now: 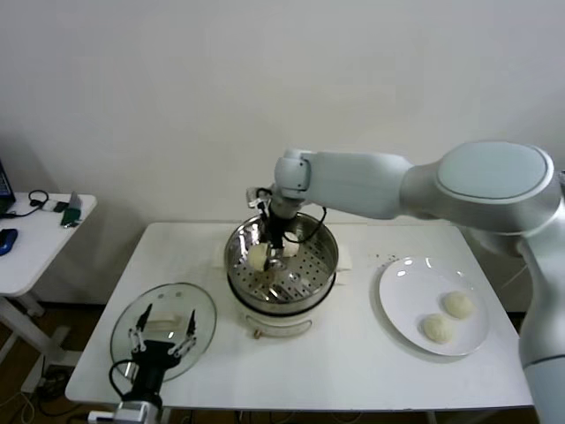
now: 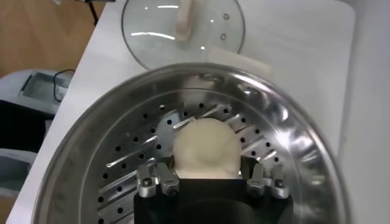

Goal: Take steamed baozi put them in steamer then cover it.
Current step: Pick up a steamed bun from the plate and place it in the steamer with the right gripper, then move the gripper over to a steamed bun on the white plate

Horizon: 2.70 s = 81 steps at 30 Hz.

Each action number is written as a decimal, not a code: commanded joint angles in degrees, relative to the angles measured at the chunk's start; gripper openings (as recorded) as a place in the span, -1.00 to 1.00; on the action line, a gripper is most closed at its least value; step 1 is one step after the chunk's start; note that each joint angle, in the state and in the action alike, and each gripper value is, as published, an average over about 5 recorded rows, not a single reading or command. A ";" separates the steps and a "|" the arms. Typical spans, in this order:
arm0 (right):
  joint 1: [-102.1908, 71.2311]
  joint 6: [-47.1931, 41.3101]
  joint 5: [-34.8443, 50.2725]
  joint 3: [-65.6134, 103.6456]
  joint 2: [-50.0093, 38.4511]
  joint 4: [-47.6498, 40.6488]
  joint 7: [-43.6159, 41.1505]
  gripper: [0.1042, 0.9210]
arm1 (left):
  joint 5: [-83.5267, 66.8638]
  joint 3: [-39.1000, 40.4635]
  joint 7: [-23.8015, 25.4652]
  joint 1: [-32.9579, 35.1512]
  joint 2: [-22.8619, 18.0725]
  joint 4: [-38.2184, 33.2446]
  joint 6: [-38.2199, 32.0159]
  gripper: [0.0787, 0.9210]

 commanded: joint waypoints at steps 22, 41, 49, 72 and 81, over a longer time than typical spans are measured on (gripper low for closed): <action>14.59 2.16 -1.56 -1.92 -17.40 15.05 -5.46 0.76 | -0.60 0.03 -0.07 0.16 0.12 -0.18 0.41 0.77; 8.03 3.59 -27.71 -3.86 -50.66 28.72 -4.74 0.76 | -4.59 -3.45 0.13 1.36 0.81 0.45 1.81 0.77; -8.39 5.40 -36.87 7.73 -57.84 24.82 -5.65 0.76 | -3.26 -3.14 0.02 1.76 0.00 -0.01 2.59 0.77; -24.59 7.90 -44.01 21.68 -54.43 16.24 -7.03 0.76 | -1.99 -3.04 -0.15 2.16 -0.67 0.70 3.17 0.77; -25.42 8.81 -44.62 22.80 -52.62 14.14 -7.13 0.76 | -2.00 -2.97 -0.16 2.33 -0.58 1.16 2.97 0.77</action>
